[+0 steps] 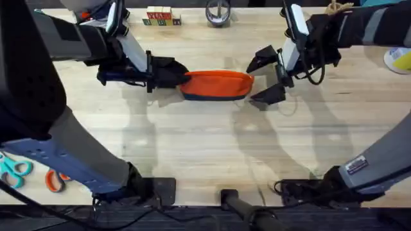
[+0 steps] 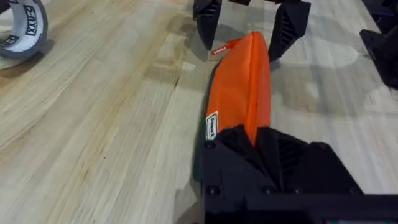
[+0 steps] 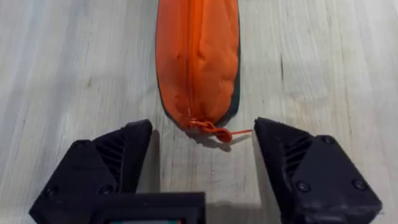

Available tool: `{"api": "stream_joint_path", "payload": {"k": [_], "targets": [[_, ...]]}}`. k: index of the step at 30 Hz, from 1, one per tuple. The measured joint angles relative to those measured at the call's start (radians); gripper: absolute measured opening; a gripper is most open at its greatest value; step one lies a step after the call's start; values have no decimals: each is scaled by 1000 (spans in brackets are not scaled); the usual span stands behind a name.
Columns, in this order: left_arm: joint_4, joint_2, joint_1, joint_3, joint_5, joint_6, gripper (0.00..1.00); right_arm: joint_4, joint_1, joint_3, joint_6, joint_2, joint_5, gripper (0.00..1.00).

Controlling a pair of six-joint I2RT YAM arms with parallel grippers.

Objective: Unzip the bag, pick up the pens from the table one at a time and place them inside, then zip the bag closed.

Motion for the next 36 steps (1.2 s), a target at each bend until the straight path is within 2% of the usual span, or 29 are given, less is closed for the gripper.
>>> {"api": "stream_joint_path", "payload": {"k": [28,30,32,36], "targets": [[0,0,0,0,0,0,41,0,0,0,0,0,5,974],[0,0,0,0,0,0,41,0,0,0,-1,0,5,883],[0,0,0,0,0,0,41,0,0,0,-2,0,5,718],[0,0,0,0,0,0,41,-6,0,0,-3,0,-7,202]]}}
